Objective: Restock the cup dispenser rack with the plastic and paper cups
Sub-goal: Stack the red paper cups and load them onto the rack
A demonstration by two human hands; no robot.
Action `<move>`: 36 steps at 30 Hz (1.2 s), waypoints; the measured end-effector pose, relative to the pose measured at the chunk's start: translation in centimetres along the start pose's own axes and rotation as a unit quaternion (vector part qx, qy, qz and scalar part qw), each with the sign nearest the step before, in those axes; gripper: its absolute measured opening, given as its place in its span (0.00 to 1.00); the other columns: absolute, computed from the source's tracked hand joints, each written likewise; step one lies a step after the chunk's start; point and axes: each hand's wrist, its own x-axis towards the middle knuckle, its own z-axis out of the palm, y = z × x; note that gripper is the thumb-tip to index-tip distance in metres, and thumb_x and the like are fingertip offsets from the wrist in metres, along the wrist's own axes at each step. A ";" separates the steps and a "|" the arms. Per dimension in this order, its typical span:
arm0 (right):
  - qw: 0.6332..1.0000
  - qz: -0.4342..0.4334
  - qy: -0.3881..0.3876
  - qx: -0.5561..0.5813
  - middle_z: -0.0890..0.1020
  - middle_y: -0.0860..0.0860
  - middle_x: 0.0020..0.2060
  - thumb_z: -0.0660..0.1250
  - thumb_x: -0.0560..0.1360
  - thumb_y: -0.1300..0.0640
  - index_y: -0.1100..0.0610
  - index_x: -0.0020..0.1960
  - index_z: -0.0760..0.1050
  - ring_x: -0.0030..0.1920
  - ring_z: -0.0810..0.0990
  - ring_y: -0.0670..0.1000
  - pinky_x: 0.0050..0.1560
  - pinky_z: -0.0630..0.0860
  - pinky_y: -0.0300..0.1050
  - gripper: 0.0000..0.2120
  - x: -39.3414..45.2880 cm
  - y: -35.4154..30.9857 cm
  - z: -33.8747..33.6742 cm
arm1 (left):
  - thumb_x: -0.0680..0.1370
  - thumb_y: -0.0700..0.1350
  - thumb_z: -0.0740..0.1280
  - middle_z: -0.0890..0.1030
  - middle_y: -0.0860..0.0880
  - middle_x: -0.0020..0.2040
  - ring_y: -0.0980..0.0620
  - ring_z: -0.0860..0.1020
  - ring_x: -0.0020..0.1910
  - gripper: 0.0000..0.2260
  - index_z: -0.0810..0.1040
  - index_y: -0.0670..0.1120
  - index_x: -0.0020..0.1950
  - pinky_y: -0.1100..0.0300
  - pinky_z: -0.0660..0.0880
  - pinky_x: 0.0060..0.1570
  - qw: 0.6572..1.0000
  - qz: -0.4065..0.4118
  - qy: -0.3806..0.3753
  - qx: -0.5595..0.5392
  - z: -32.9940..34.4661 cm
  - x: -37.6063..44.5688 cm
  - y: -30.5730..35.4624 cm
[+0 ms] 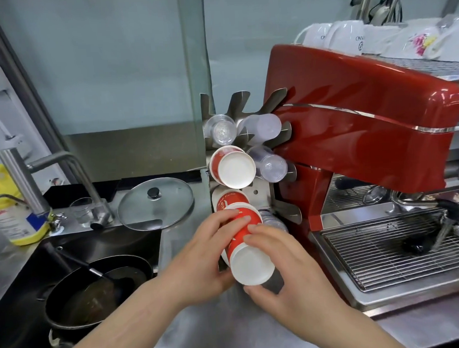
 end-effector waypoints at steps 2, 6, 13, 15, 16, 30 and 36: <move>1.000 0.004 0.003 0.001 0.71 0.44 0.67 0.73 0.68 0.55 0.48 0.66 0.69 0.69 0.68 0.43 0.68 0.66 0.39 0.29 0.2 0.7 0.7 | 0.73 0.50 0.71 0.66 0.47 0.73 0.52 0.65 0.75 0.33 0.62 0.52 0.75 0.55 0.68 0.71 1.000 0.001 -0.002 -0.001 0.3 0.1 -0.4; 1.000 0.011 0.012 -0.008 0.71 0.46 0.68 0.74 0.67 0.58 0.50 0.67 0.69 0.70 0.68 0.44 0.67 0.66 0.37 0.30 0.6 1.8 1.8 | 0.74 0.52 0.71 0.67 0.47 0.73 0.51 0.65 0.75 0.32 0.64 0.50 0.75 0.55 0.67 0.71 1.000 -0.006 -0.004 0.007 0.6 0.5 -1.6; 0.998 0.059 0.006 0.003 0.70 0.47 0.67 0.74 0.68 0.57 0.50 0.67 0.67 0.69 0.68 0.45 0.66 0.68 0.42 0.31 1.2 3.5 2.8 | 0.72 0.54 0.70 0.66 0.49 0.74 0.52 0.64 0.76 0.34 0.64 0.51 0.76 0.56 0.66 0.73 0.999 -0.036 -0.007 0.002 1.4 1.3 -3.2; 0.998 0.062 0.001 0.000 0.69 0.45 0.67 0.72 0.68 0.56 0.48 0.67 0.66 0.69 0.67 0.44 0.66 0.68 0.42 0.30 1.6 3.8 3.0 | 0.71 0.53 0.71 0.65 0.50 0.74 0.53 0.64 0.76 0.35 0.62 0.54 0.75 0.55 0.66 0.72 0.999 -0.042 -0.011 -0.003 1.5 1.6 -3.7; 0.998 0.064 0.000 0.000 0.69 0.44 0.67 0.72 0.68 0.55 0.47 0.67 0.66 0.69 0.67 0.43 0.66 0.68 0.41 0.30 1.8 3.9 3.1 | 0.71 0.52 0.72 0.65 0.51 0.74 0.53 0.63 0.76 0.35 0.61 0.55 0.75 0.55 0.66 0.72 0.999 -0.047 -0.013 -0.005 1.5 1.7 -3.9; 0.998 0.065 0.000 -0.003 0.70 0.44 0.66 0.70 0.70 0.52 0.47 0.67 0.67 0.68 0.67 0.43 0.66 0.68 0.40 0.27 3.2 4.6 3.4 | 0.71 0.48 0.75 0.66 0.51 0.74 0.54 0.64 0.76 0.35 0.65 0.50 0.76 0.57 0.66 0.72 0.998 -0.061 -0.016 -0.008 1.2 2.7 -5.1; 0.997 0.081 -0.014 0.001 0.70 0.46 0.65 0.72 0.69 0.55 0.50 0.68 0.68 0.67 0.68 0.43 0.67 0.66 0.40 0.29 4.2 4.6 3.4 | 0.72 0.49 0.75 0.65 0.54 0.74 0.58 0.64 0.74 0.35 0.65 0.51 0.76 0.60 0.66 0.72 0.997 -0.078 -0.027 -0.004 0.4 3.7 -5.1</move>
